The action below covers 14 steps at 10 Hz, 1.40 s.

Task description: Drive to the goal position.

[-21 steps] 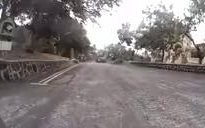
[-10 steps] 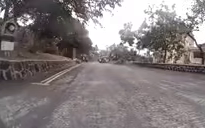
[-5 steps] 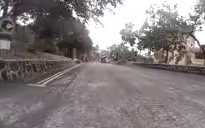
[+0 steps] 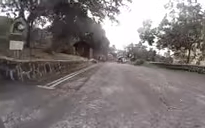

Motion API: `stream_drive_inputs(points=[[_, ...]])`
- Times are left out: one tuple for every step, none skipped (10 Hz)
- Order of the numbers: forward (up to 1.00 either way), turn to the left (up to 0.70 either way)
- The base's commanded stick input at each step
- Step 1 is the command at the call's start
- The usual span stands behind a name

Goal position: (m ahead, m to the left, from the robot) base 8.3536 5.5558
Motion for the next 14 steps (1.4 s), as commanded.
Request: stream_drive_inputs(points=[[0.7,0.0],[0.7,0.0],[0.7,0.12],[0.7,0.23],[0.7,0.2],[0.7,0.09],[0.7,-0.03],[0.7,-0.14],[0.7,-0.25],[0.7,-0.27],[0.7,-0.27],[0.7,0.0],[0.7,0.0],[0.7,0.0]])
